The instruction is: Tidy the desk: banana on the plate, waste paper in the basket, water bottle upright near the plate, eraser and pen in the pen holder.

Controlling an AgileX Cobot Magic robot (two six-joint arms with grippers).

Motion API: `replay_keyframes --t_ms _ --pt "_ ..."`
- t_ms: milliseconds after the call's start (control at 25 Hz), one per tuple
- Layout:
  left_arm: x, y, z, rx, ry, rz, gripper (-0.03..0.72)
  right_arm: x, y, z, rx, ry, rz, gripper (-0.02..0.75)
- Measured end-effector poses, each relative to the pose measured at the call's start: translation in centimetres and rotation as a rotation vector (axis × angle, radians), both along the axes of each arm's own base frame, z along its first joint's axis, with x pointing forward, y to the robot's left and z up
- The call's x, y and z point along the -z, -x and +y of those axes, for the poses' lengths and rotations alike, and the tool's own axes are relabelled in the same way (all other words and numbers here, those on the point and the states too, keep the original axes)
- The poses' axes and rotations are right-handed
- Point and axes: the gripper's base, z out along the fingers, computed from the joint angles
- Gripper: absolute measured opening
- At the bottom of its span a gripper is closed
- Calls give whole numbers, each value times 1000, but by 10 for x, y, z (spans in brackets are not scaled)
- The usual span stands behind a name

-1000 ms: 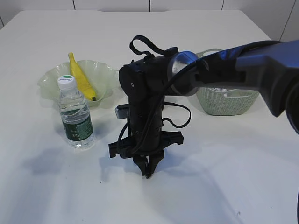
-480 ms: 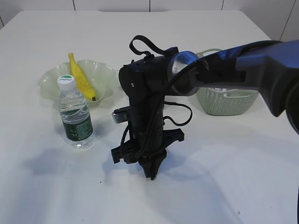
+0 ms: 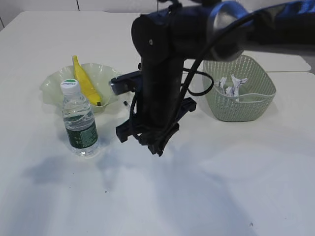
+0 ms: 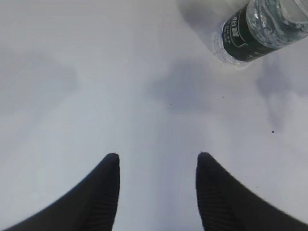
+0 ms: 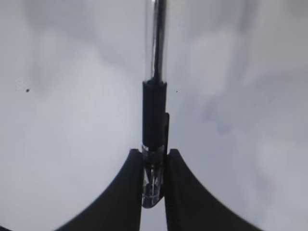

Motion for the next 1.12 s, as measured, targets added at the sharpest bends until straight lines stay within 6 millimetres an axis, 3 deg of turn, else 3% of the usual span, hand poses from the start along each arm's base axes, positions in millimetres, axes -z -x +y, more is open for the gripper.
replay_keyframes --t_ms 280,760,920,1120 --pt "0 0 0 0 -2 0 359 -59 20 -15 -80 -64 -99 67" --pt "0 1 0 2 -2 7 353 -145 104 -81 -203 -140 -253 66" --pt "0 1 0 22 -6 7 353 -163 122 -95 -234 -162 -303 66" --pt "0 1 -4 85 8 -4 353 -163 123 -96 -263 -156 -305 66"
